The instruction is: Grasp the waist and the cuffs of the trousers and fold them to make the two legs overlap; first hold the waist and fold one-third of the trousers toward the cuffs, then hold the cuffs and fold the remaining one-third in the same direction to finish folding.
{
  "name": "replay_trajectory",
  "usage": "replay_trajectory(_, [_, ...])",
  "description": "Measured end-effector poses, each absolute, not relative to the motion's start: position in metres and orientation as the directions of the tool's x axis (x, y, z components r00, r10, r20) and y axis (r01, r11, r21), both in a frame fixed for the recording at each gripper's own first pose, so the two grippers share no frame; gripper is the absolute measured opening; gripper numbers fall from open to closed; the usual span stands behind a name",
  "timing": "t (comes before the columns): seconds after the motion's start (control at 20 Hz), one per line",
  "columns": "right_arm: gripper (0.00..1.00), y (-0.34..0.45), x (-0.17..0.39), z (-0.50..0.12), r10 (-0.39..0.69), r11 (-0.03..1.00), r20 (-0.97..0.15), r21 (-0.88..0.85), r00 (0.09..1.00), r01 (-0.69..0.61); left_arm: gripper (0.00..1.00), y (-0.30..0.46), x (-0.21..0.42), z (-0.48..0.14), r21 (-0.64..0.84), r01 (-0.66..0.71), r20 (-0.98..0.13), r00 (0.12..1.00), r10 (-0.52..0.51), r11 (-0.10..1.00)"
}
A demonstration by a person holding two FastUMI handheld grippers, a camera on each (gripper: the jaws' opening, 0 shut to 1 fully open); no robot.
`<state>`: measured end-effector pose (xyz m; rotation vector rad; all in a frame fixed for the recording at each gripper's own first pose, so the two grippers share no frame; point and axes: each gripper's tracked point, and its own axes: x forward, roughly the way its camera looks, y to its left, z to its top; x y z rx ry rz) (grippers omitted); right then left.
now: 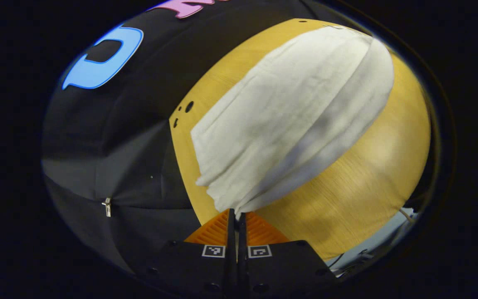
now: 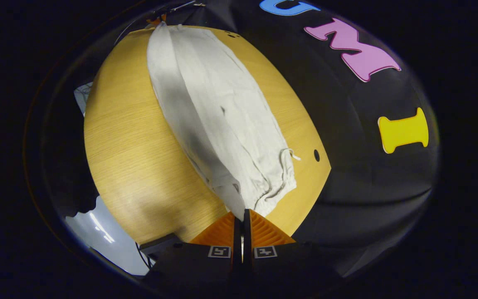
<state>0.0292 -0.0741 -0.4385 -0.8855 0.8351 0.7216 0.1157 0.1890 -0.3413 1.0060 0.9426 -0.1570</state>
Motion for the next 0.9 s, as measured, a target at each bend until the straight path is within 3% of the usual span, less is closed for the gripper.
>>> replay_trajectory(0.35, [0.05,-0.075,0.096,-0.441,0.160,0.538,-0.837,-0.371,0.524,-0.757,0.05,0.173,0.210,-0.329,0.663,0.467,-0.706,0.650,0.281,0.585])
replay_trajectory(0.7, [0.05,-0.067,0.138,-0.486,0.182,0.593,-0.882,-0.254,0.434,-0.764,0.05,0.168,0.263,-0.361,0.643,0.492,-0.742,0.589,0.320,0.587])
replay_trajectory(0.9, [0.05,-0.061,0.161,-0.510,0.224,0.683,-0.901,-0.127,0.372,-0.719,0.06,0.170,0.281,-0.375,0.601,0.484,-0.780,0.527,0.337,0.636])
